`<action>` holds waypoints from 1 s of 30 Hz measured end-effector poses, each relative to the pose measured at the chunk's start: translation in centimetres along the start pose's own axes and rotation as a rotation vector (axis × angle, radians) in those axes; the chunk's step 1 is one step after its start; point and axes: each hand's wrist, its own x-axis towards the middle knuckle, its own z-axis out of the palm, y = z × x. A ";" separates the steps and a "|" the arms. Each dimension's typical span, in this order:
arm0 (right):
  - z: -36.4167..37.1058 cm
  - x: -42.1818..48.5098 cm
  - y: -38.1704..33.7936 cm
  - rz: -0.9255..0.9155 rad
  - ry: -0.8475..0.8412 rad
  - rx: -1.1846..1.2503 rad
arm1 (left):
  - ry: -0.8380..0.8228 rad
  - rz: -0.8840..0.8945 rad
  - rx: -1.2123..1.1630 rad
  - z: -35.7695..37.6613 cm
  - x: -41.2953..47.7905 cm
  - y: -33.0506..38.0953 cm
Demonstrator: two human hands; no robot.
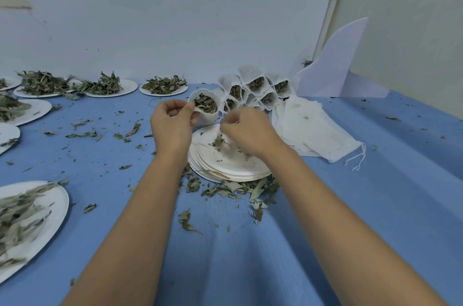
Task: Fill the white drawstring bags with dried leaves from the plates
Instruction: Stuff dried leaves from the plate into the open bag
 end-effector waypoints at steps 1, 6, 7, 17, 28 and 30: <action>0.2 -0.1 0.1 -0.031 -0.112 -0.110 | -0.001 0.006 -0.002 0.1 0.0 0.0; 1.3 -0.2 0.1 -0.213 -0.263 -0.338 | -0.005 -0.006 -0.008 0.1 0.1 -0.1; 1.4 -0.2 0.1 -0.240 -0.245 -0.379 | -0.004 -0.012 -0.010 0.0 0.1 -0.2; 1.1 -0.6 0.3 -0.257 -0.095 -0.348 | -0.023 -0.021 -0.005 0.1 0.0 -0.3; -0.5 2.1 -3.2 -0.141 0.203 -0.075 | -0.174 -0.026 0.059 0.3 -0.8 0.1; -0.5 2.8 -3.4 -0.121 0.139 -0.119 | -0.225 -0.032 0.031 0.3 -1.0 0.2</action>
